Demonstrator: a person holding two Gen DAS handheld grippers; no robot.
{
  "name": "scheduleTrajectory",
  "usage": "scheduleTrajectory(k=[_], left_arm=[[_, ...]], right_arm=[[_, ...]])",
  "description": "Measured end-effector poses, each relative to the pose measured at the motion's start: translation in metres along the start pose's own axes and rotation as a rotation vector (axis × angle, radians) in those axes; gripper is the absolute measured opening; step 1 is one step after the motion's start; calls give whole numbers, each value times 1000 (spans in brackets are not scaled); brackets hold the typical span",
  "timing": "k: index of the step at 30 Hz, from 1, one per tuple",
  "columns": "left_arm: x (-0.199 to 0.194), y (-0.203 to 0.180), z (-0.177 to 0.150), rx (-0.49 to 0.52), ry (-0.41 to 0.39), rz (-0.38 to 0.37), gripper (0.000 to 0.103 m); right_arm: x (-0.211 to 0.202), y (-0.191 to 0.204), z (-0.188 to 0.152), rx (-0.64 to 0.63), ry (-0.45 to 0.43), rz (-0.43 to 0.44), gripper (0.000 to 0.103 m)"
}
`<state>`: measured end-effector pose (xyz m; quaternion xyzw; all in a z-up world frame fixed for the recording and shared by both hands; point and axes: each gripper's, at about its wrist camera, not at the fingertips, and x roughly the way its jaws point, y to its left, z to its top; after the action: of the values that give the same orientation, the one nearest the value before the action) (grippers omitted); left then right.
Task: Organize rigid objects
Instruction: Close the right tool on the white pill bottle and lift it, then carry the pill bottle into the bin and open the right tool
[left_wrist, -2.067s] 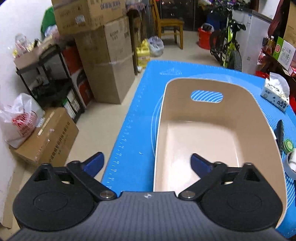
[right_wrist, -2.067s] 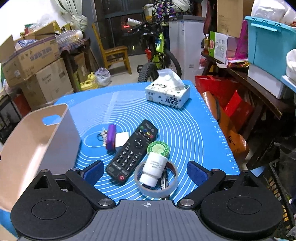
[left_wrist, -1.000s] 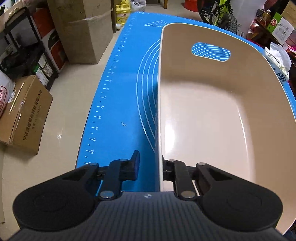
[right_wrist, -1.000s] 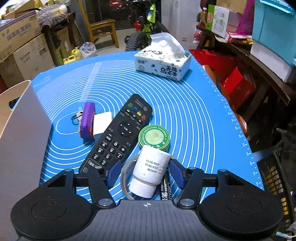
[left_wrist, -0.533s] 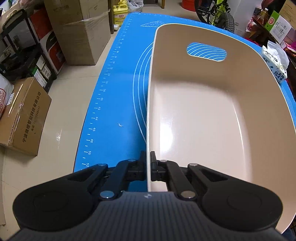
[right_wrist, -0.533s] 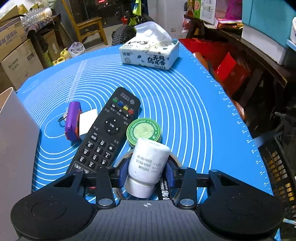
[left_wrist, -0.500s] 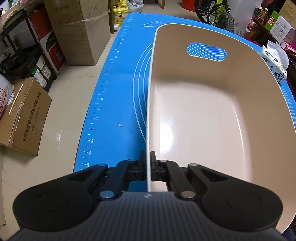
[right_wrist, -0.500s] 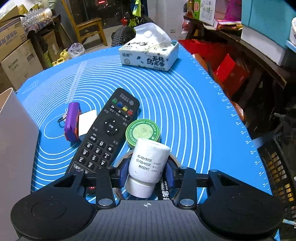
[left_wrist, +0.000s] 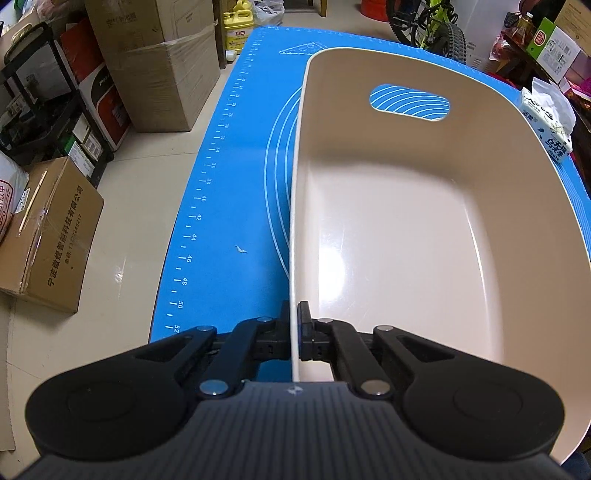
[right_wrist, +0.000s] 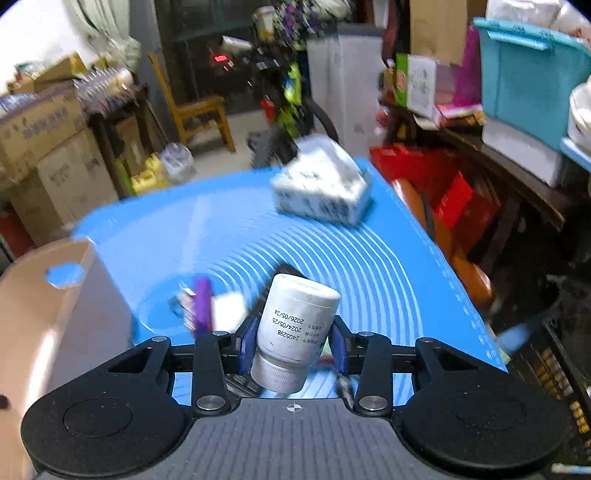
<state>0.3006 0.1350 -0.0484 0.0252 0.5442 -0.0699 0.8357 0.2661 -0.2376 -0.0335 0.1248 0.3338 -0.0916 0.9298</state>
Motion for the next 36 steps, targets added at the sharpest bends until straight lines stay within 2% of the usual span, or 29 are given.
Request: scheduleTrajectory(k=[10,15,22,36], left_arm=[[1,-4,0,5,4,11,3],[1,-5,0,6,4,13,3],[1,-4,-1,9,4,14,3],[0,-3,-2,5,6,12,3]], right_arm=[[-27,77,39,-111,-99,189,48],[-28,118,41,-185,-87,274,48],[-19,169,23,-320,4,356,48],[17,224,-27,-536,252,359,48]])
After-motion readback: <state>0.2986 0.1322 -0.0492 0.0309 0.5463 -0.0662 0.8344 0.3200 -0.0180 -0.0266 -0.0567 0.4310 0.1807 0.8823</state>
